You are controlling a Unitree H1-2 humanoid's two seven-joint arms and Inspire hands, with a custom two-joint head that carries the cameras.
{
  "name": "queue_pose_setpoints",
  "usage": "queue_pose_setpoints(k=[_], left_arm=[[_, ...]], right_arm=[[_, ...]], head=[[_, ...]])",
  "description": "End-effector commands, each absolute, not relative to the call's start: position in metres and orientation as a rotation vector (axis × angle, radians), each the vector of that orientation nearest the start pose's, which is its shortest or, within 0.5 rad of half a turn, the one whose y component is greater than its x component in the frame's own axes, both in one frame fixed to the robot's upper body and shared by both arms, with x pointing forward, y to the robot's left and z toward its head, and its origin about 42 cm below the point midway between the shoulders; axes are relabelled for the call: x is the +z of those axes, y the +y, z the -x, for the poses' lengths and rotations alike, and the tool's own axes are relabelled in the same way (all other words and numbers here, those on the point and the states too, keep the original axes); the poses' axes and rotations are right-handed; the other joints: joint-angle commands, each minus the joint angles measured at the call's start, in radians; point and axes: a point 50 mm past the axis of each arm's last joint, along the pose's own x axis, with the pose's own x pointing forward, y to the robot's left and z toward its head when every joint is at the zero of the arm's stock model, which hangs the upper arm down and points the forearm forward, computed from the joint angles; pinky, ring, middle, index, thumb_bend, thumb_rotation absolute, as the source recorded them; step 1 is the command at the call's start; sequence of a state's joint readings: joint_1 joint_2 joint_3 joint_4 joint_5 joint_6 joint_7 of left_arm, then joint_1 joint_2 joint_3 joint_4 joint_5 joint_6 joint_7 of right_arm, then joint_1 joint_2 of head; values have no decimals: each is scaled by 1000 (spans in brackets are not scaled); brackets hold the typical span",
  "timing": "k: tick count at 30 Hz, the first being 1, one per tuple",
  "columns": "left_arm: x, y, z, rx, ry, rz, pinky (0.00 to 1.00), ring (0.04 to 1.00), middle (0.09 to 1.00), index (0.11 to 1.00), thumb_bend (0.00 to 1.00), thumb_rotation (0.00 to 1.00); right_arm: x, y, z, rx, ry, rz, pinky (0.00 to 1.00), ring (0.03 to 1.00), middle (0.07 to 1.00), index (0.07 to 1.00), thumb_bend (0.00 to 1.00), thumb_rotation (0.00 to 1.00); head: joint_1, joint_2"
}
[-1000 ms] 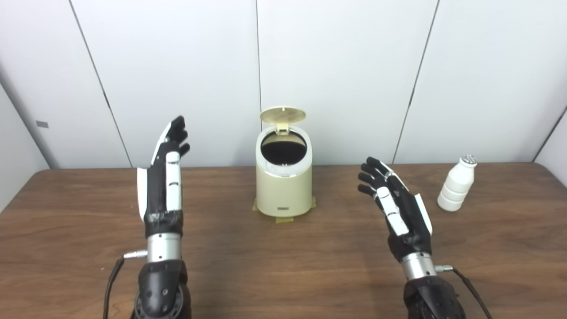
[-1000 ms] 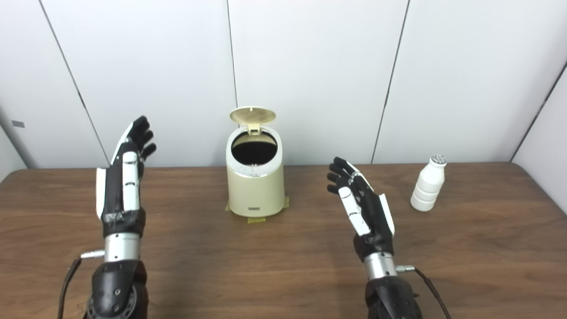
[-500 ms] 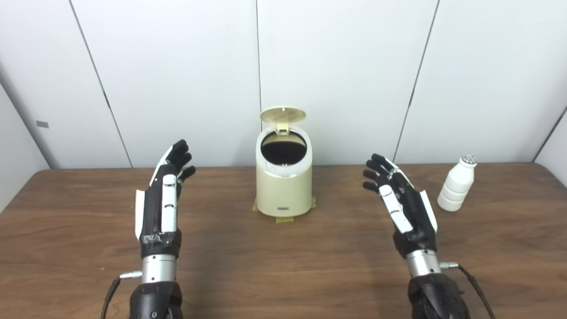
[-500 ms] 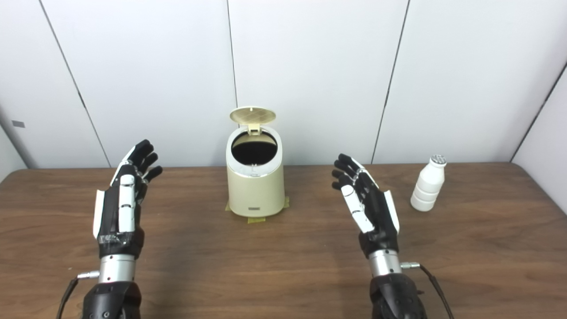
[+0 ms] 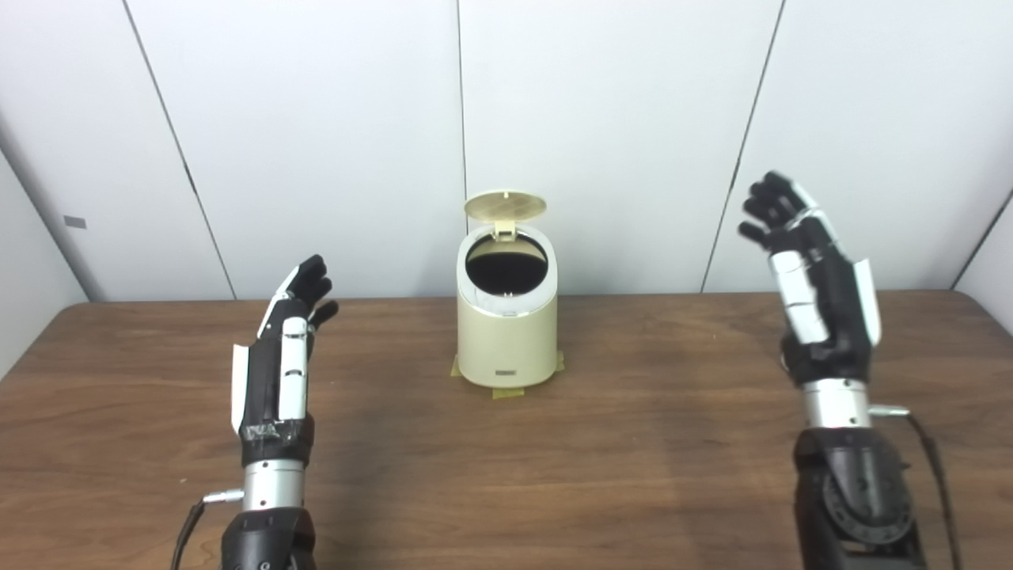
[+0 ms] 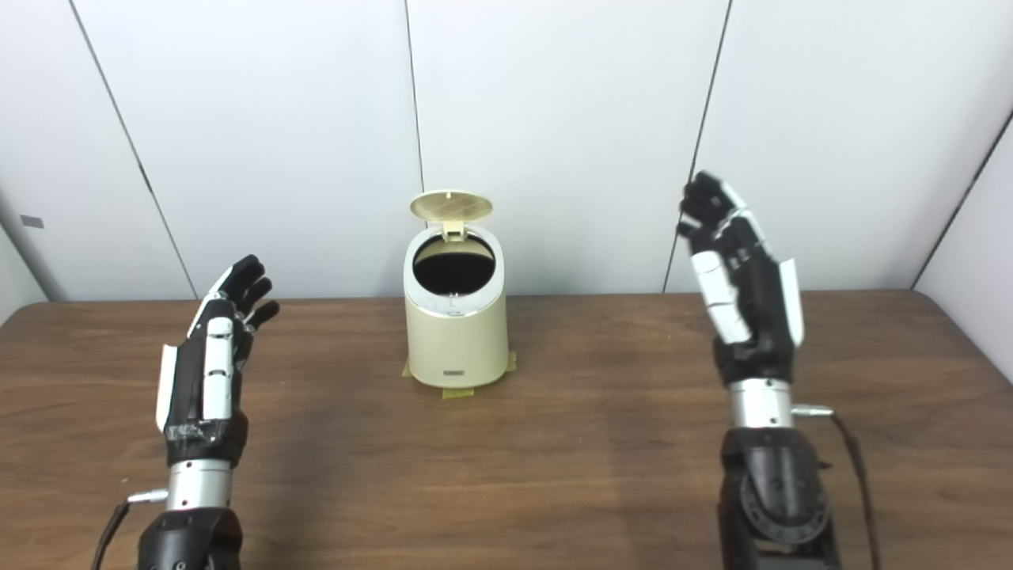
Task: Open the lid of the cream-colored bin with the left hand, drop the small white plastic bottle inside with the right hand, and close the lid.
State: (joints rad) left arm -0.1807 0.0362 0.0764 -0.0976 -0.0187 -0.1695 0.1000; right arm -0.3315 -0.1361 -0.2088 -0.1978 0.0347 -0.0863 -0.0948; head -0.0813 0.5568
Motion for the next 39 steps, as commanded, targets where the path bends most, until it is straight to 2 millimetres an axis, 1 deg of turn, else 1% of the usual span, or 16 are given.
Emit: queue_pose_setpoints(k=[1,3,5,8,12,14,15,18,21,23,25,27,29,35,38,39], left_arm=[[201,230,-335,111,-501,0,844,888,898,881,223,853],[201,231,-335,109,-504,-1,848,890,899,881,227,850],[201,232,-335,106,-507,0,853,889,897,880,230,851],[202,233,-335,105,-509,1,855,889,898,882,235,860],[201,234,-335,103,-508,-14,851,889,898,881,236,872],[201,234,-335,103,-503,-9,856,890,898,882,243,876],[201,234,-335,104,-502,-7,857,891,898,882,246,874],[200,235,-336,103,-500,-8,851,891,901,886,246,872],[200,235,-337,101,-503,-12,849,891,900,885,238,868],[199,236,-337,100,-502,-19,841,885,896,881,235,854],[199,236,-336,99,-499,-24,841,887,898,881,237,844],[199,237,-336,99,-500,-32,836,885,898,885,238,834],[199,237,-337,94,-505,-30,841,886,896,881,235,825],[199,238,-338,91,-506,-40,839,885,894,873,231,812],[199,237,-338,91,-502,-31,840,886,896,875,237,793],[199,236,-339,90,-500,-28,847,889,898,877,236,789]], right_arm=[[298,-285,-350,-240,-742,69,717,785,806,808,378,686],[305,-293,-347,-267,-747,90,718,788,807,805,388,665],[308,-298,-344,-282,-749,108,734,802,817,809,375,637],[310,-302,-341,-294,-754,110,745,805,819,812,381,623],[311,-312,-336,-331,-758,124,724,801,816,812,394,586],[310,-317,-334,-364,-743,149,744,818,828,824,391,558],[308,-321,-333,-385,-740,163,735,805,818,815,419,554],[300,-329,-331,-454,-723,208,712,779,788,783,563,509],[293,-331,-329,-472,-721,223,675,764,770,766,613,490],[288,-332,-326,-482,-713,231,638,750,760,756,705,500],[284,-332,-323,-499,-702,238,615,739,756,751,750,504],[280,-332,-320,-508,-696,234,592,729,757,746,773,482],[277,-333,-318,-500,-698,232,565,711,751,740,758,459],[263,-339,-313,-485,-690,234,601,748,771,763,822,464],[255,-342,-312,-513,-669,261,609,765,791,784,814,445],[252,-342,-312,-519,-659,268,636,776,800,794,796,410]], head=[[-2,1],[-4,4],[-8,5],[-12,6],[-17,6],[-18,7],[-20,7],[-27,4],[-30,1],[-31,1],[-34,0],[-39,1],[-41,1],[-49,-1],[-51,-2],[-51,-3]])
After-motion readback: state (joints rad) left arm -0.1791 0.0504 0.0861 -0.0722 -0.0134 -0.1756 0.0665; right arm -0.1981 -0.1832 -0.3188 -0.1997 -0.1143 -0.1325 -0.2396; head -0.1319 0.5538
